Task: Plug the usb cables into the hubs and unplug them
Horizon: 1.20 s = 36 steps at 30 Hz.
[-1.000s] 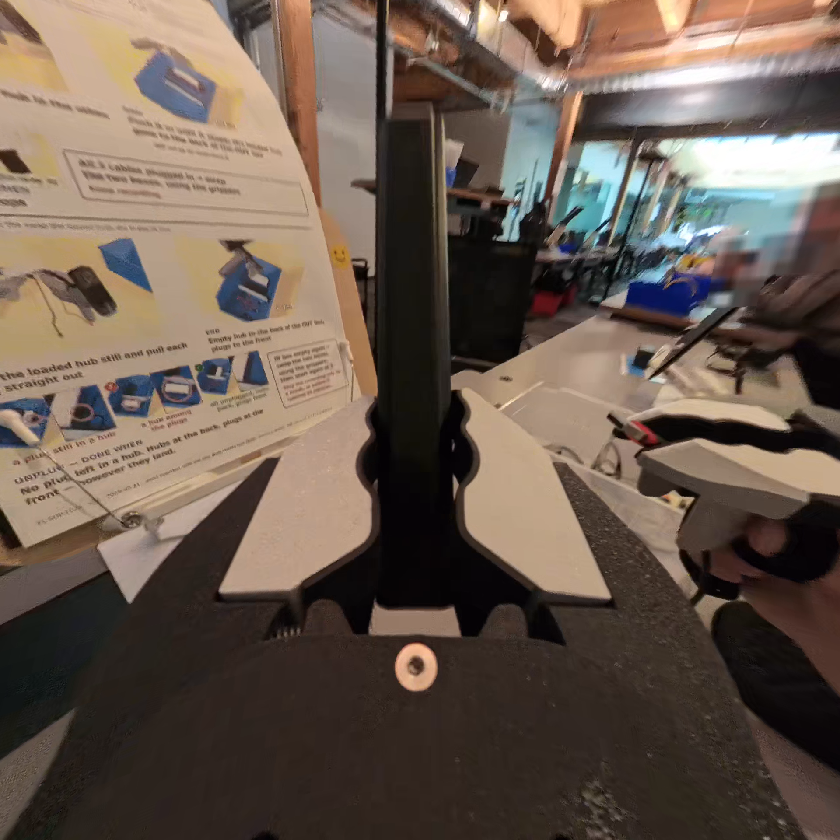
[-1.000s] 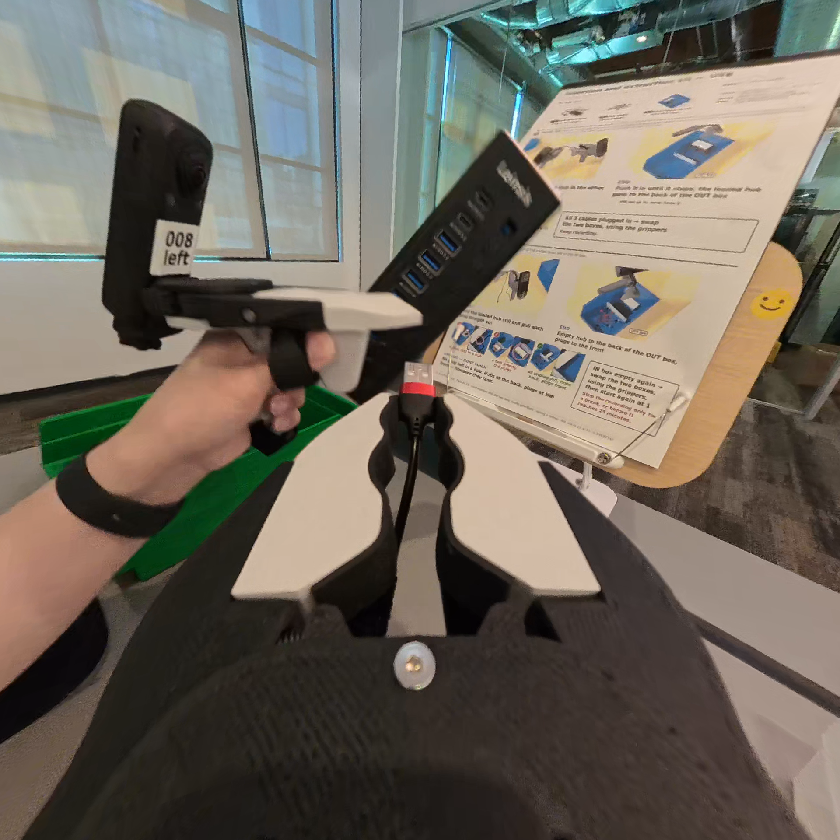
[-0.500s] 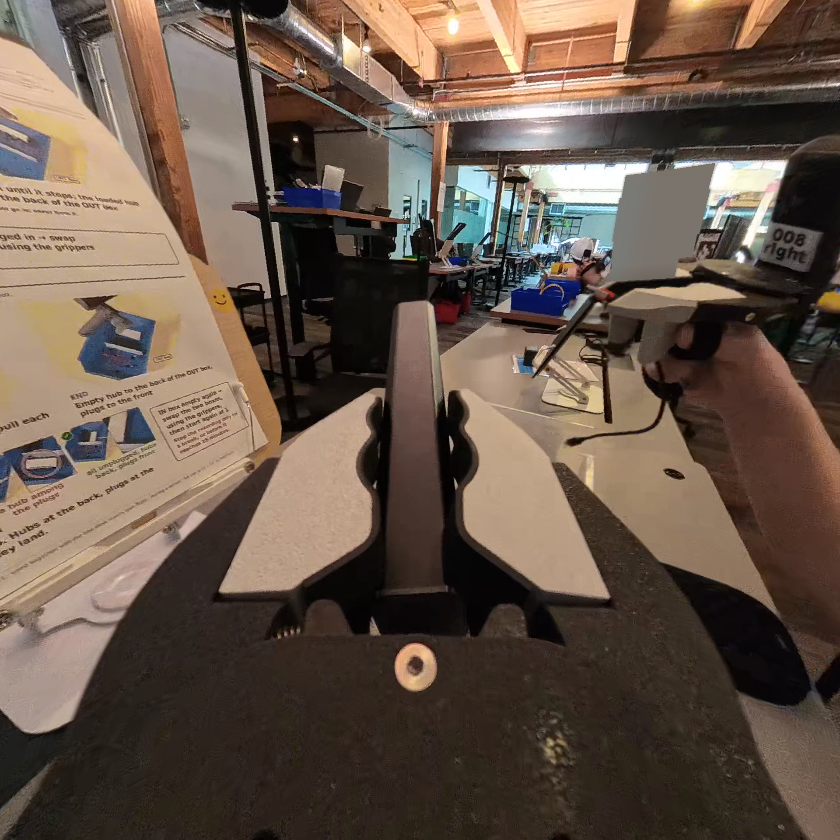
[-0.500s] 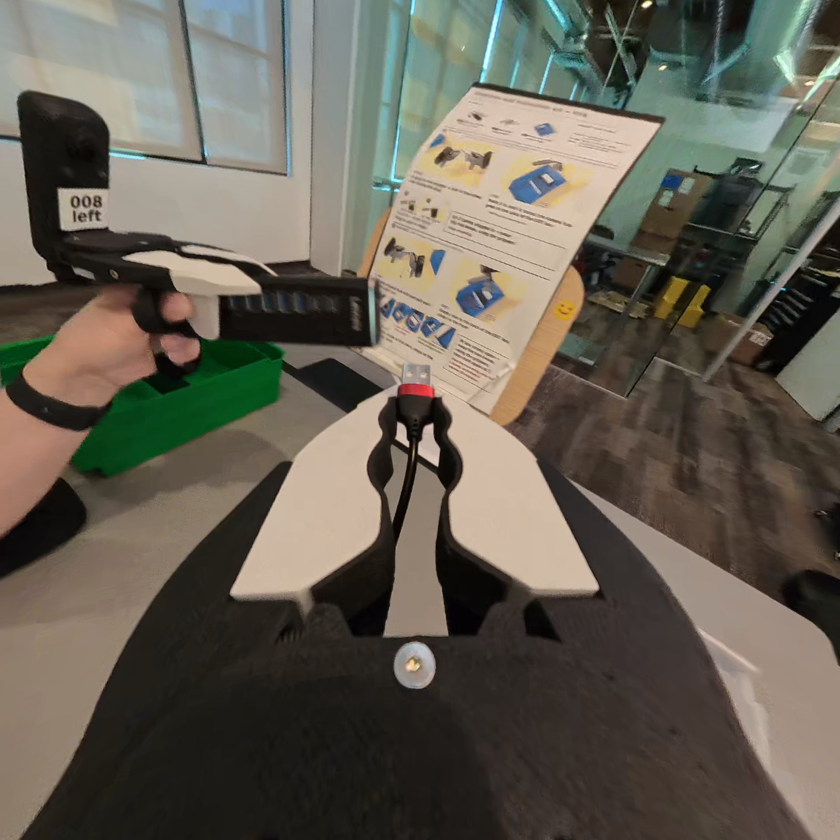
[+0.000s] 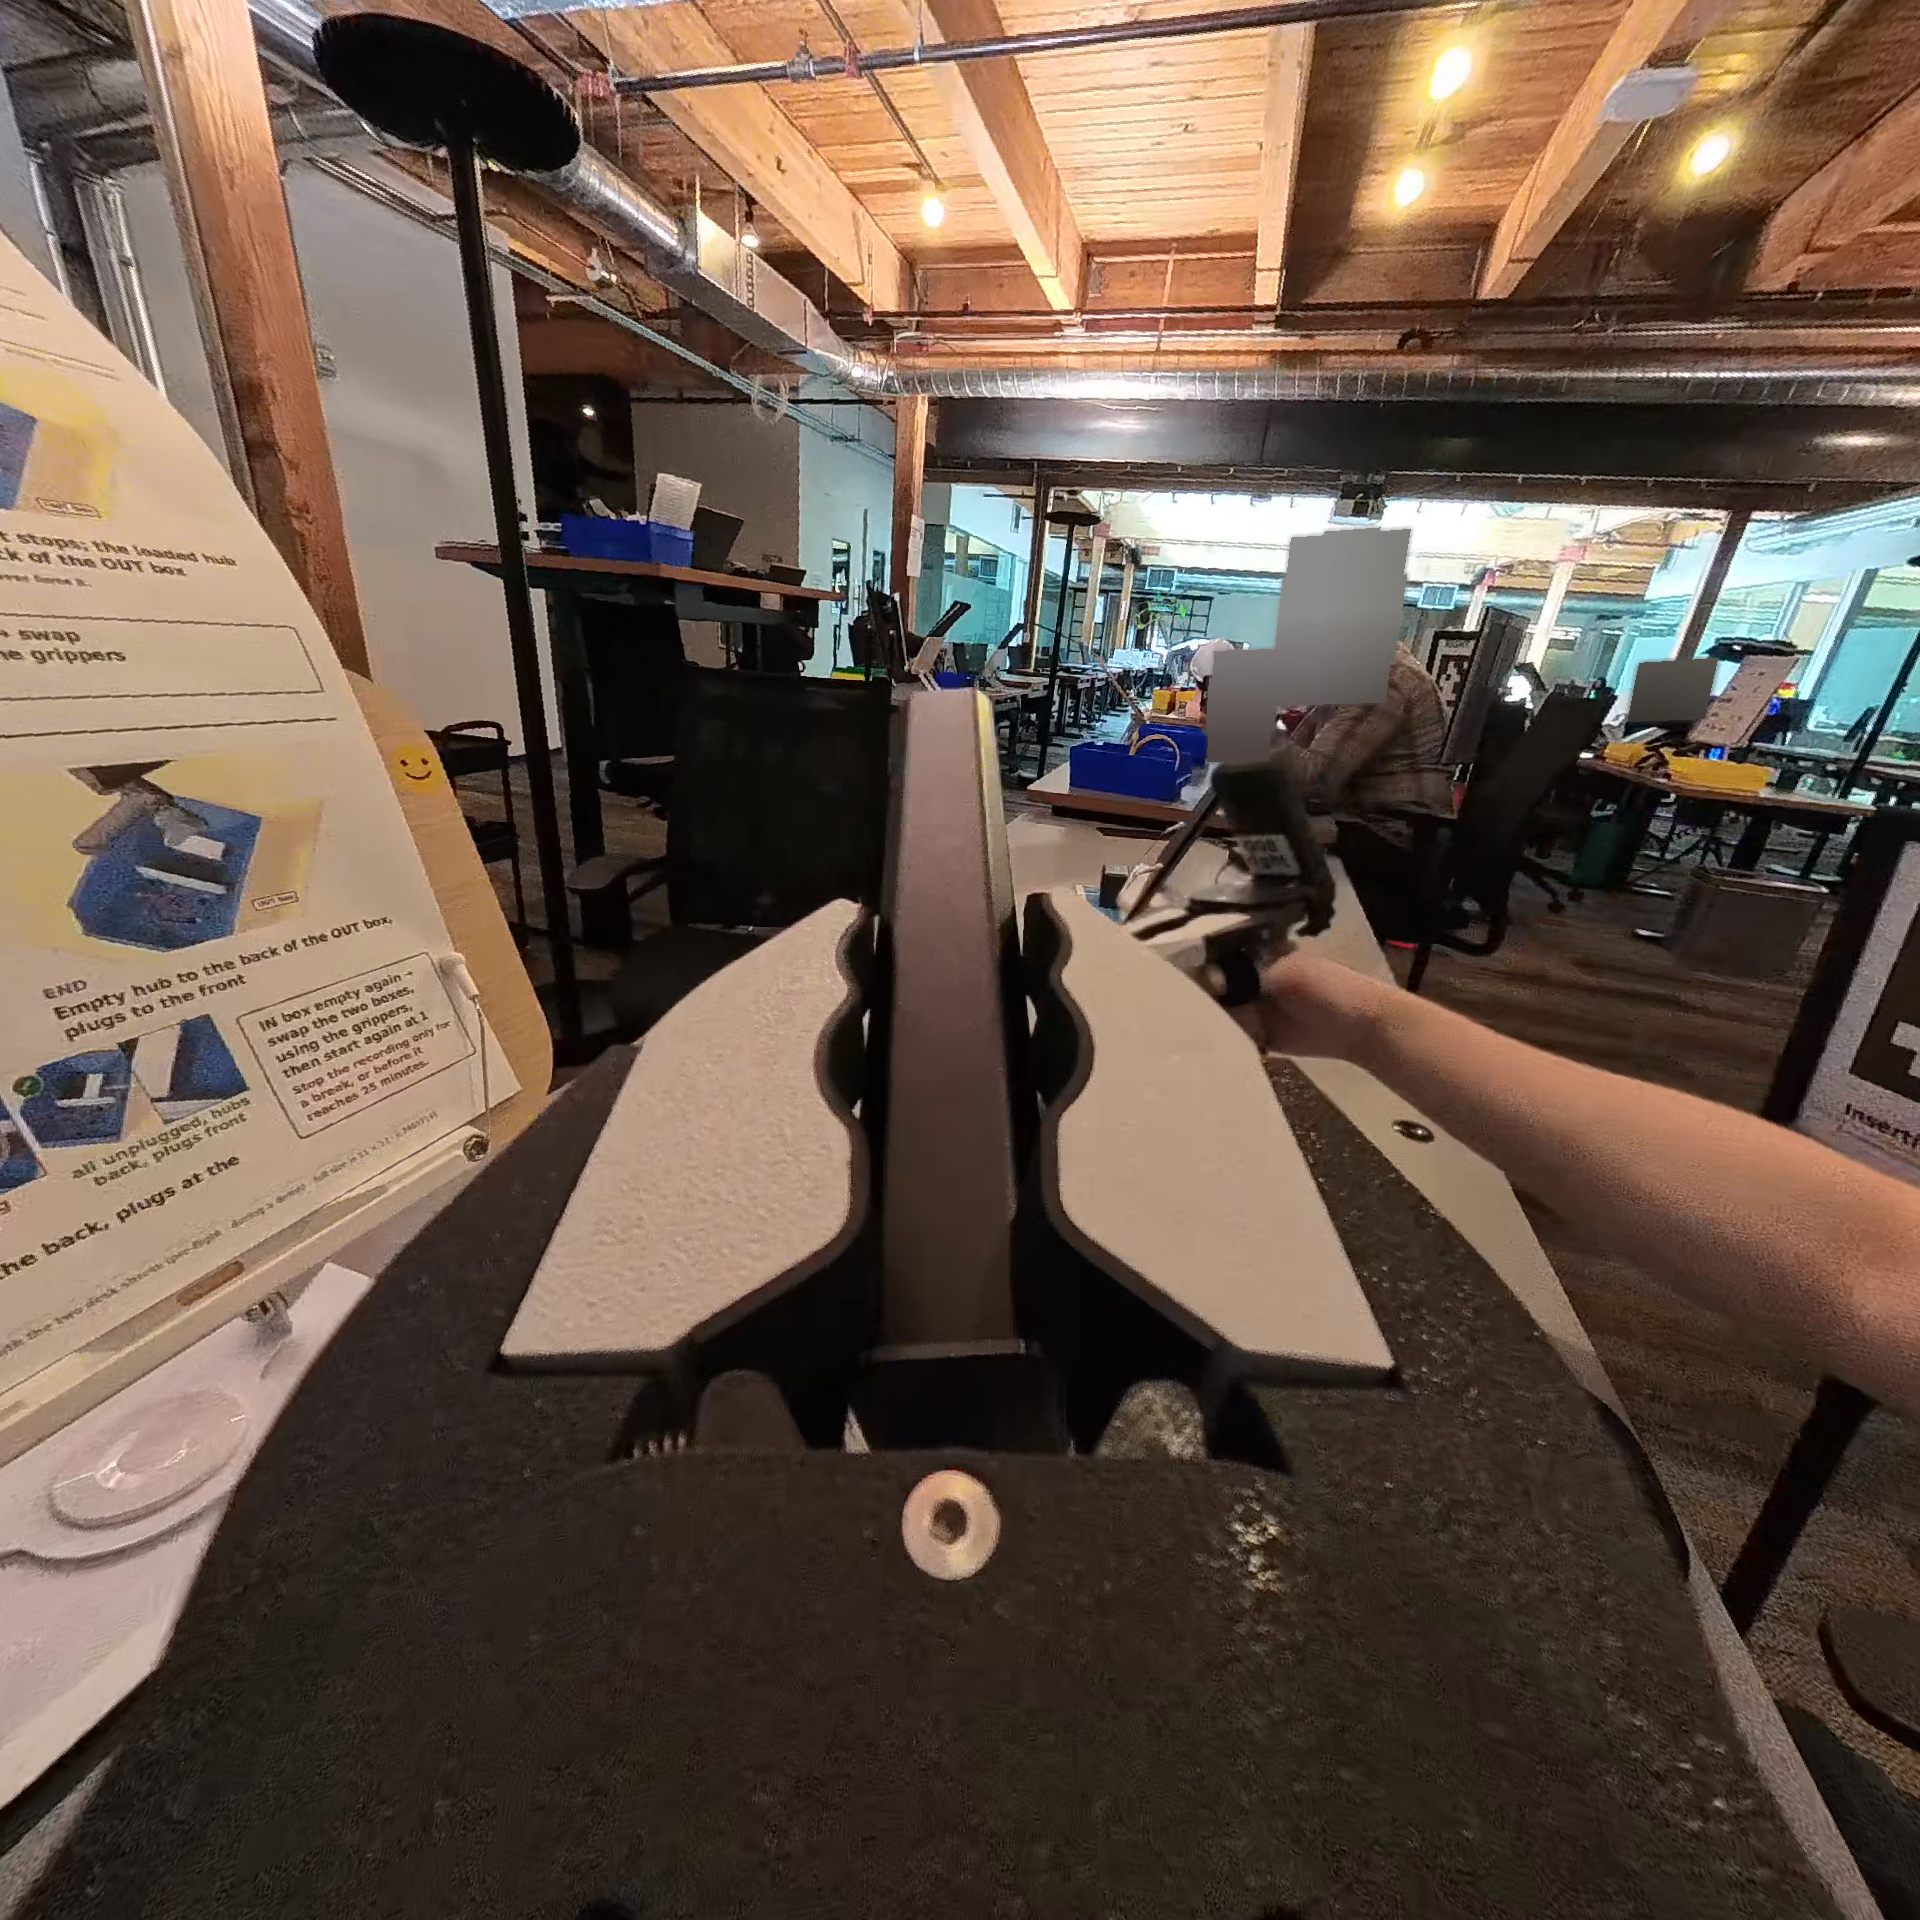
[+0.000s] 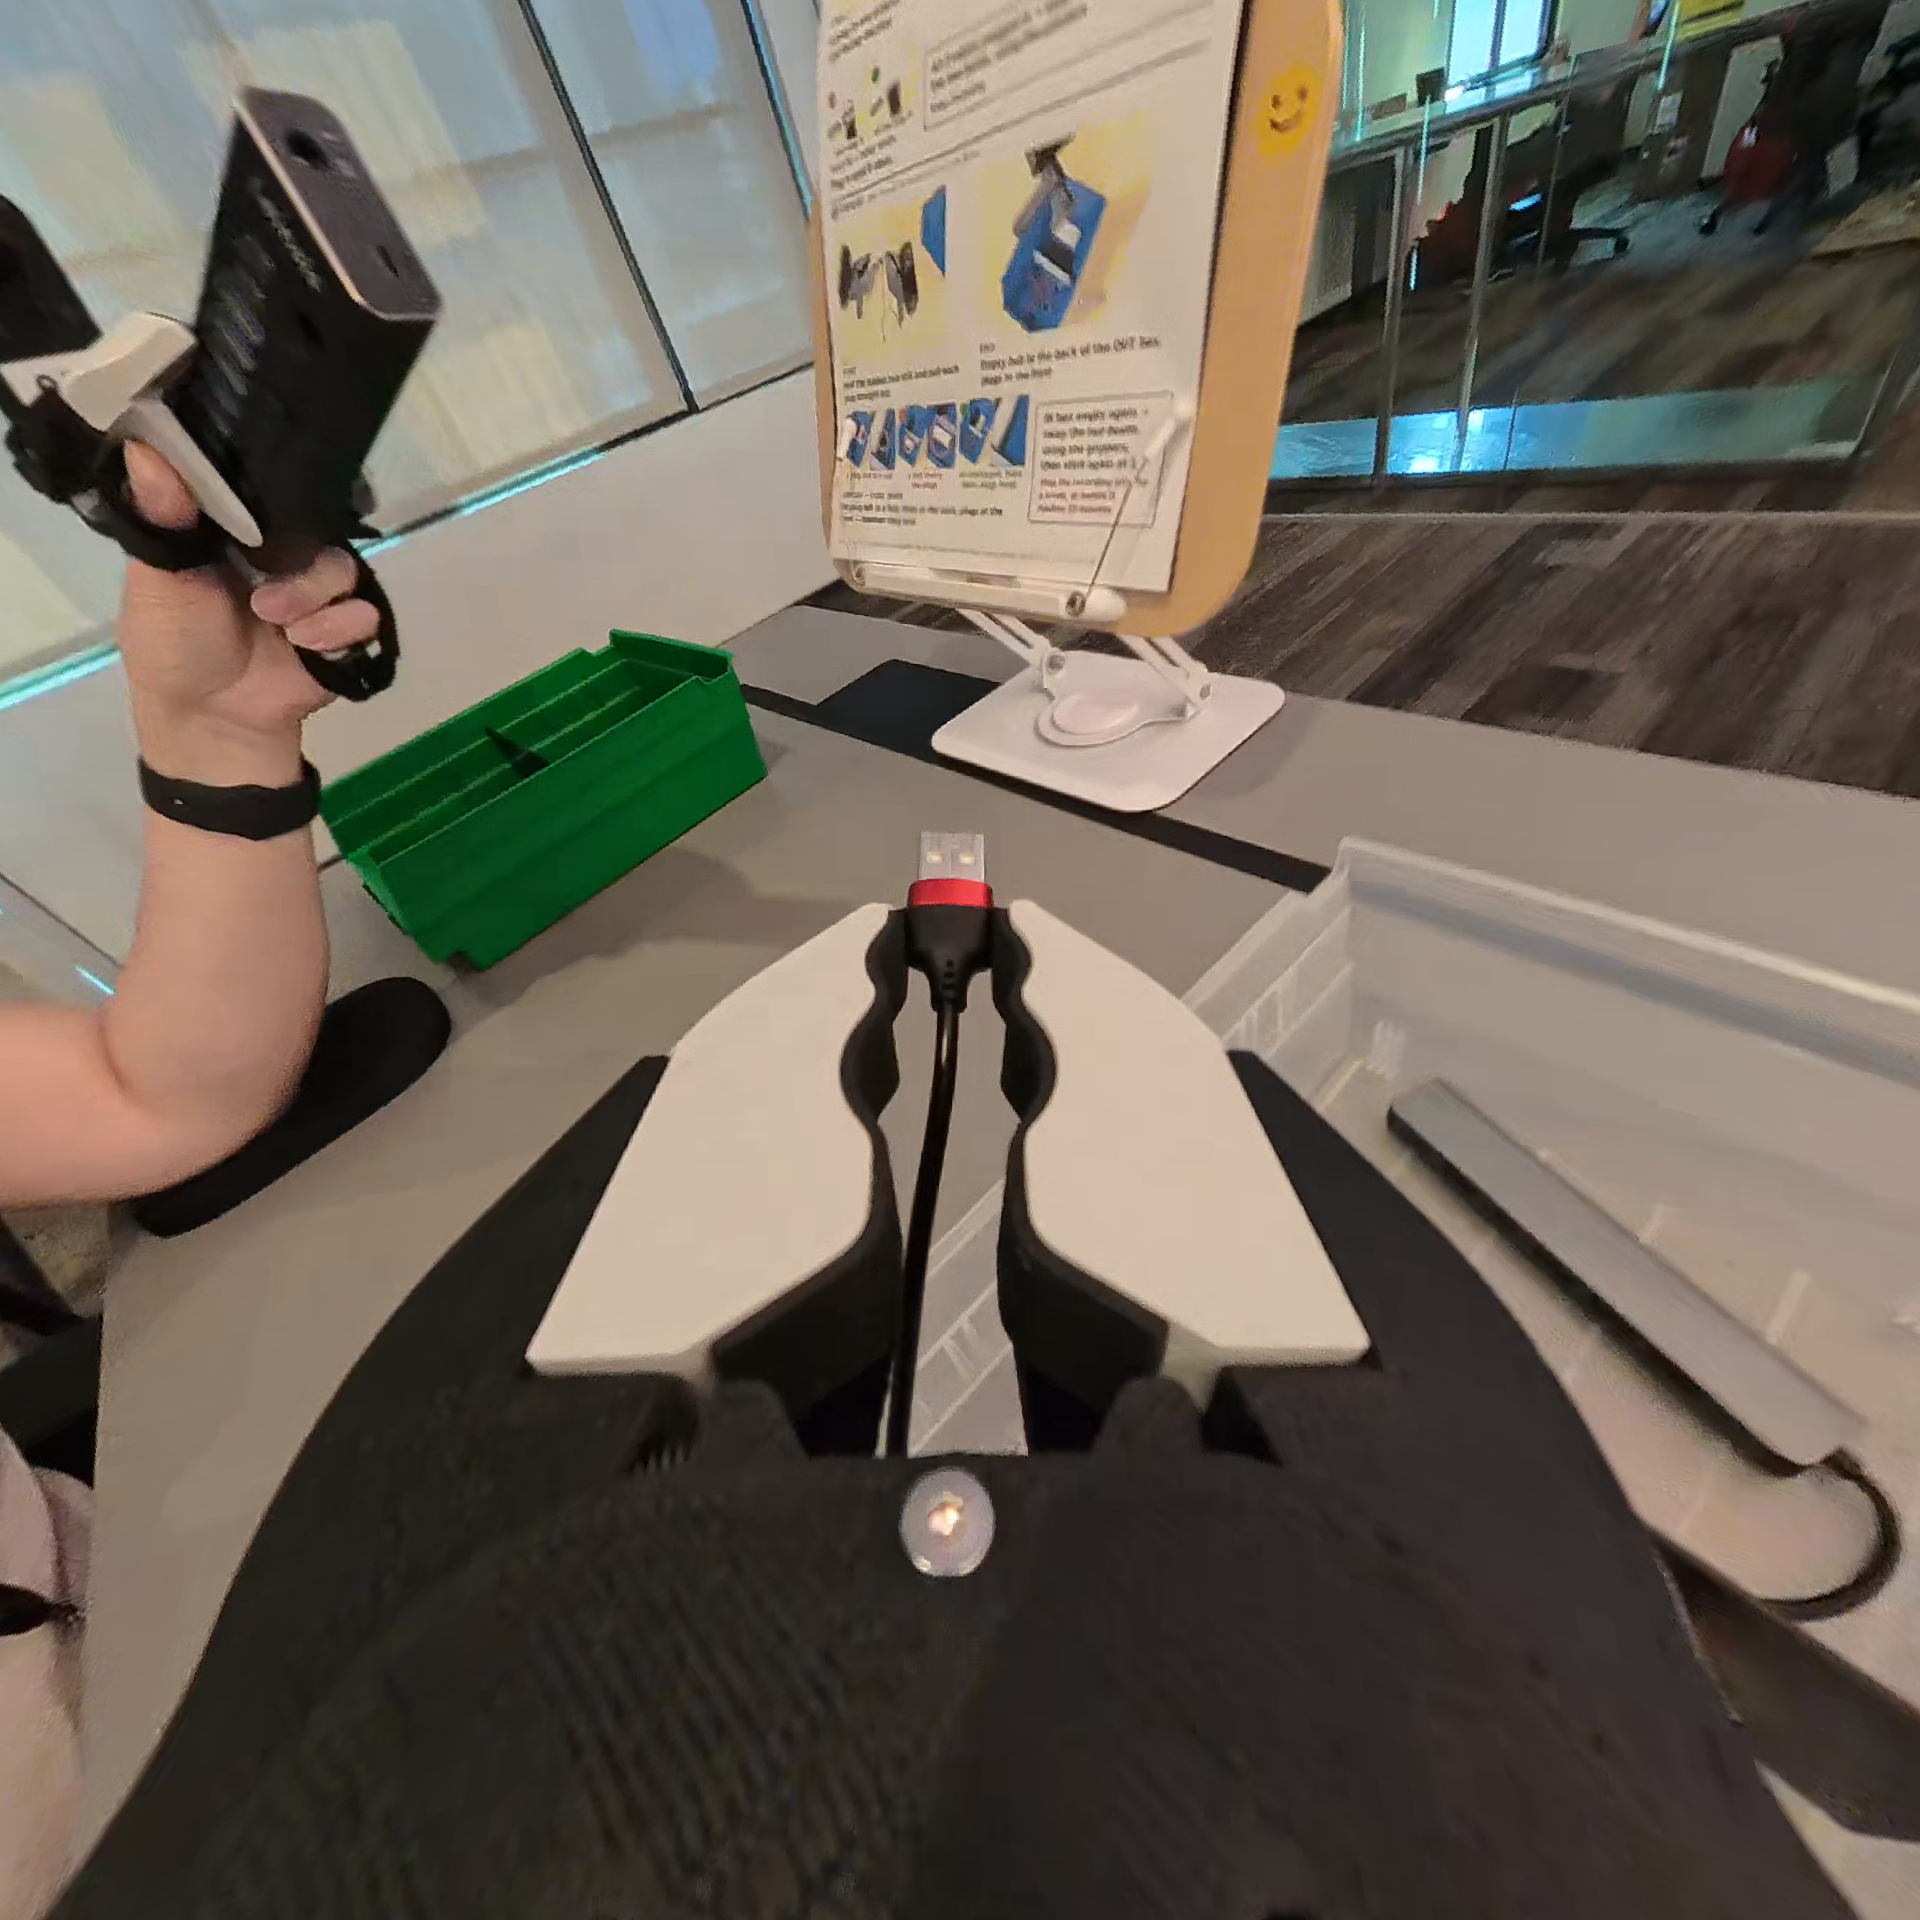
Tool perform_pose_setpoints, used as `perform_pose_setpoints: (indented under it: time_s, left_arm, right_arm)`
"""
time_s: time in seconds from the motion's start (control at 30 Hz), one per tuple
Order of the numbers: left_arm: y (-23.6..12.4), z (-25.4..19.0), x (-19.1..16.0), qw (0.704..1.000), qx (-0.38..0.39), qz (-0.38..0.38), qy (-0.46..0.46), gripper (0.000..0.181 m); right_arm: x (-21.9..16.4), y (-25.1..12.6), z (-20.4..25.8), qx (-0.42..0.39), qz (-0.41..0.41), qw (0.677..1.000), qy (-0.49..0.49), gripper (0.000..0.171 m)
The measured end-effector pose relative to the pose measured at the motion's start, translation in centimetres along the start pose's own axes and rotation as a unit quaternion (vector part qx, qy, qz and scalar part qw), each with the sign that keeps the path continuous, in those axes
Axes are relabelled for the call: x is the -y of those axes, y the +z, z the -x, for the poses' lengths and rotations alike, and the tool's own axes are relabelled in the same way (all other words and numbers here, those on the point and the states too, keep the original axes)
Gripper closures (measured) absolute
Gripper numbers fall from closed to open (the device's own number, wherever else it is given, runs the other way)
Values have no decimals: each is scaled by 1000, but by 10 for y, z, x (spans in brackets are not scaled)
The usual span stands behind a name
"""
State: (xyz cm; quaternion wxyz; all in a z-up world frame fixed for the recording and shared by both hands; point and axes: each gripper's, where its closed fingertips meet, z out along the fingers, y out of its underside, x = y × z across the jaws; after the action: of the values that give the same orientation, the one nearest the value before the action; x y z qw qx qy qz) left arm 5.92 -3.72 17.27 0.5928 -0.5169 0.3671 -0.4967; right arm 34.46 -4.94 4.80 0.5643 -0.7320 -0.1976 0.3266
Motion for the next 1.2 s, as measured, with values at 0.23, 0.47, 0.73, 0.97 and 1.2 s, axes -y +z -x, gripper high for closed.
perform_pose_setpoints:
  time_s: [0.23, 0.47, 0.73, 0.97, 1.2]
  left_arm:
    - [3, 1, -2, 1000, -6, 1, -8, 154]
    - [4, -1, -3, 1000, -11, 0, -12, 154]
    - [8, -8, -5, 1000, -19, 9, -7, 154]
    - [19, -16, -16, 999, -42, 25, -19, 154]
    - [32, -33, -21, 982, -143, -7, -126, 154]
  right_arm:
    - [-43, 27, 7, 56, 19, 995, 83, 155]
    - [-40, 28, 13, 59, 0, 993, 107, 155]
    - [-139, -22, -78, -186, 264, 943, 78, 138]
    - [-53, -31, -58, -220, 116, 968, -19, 120]
    - [83, 29, 98, 52, -200, 978, -42, 116]
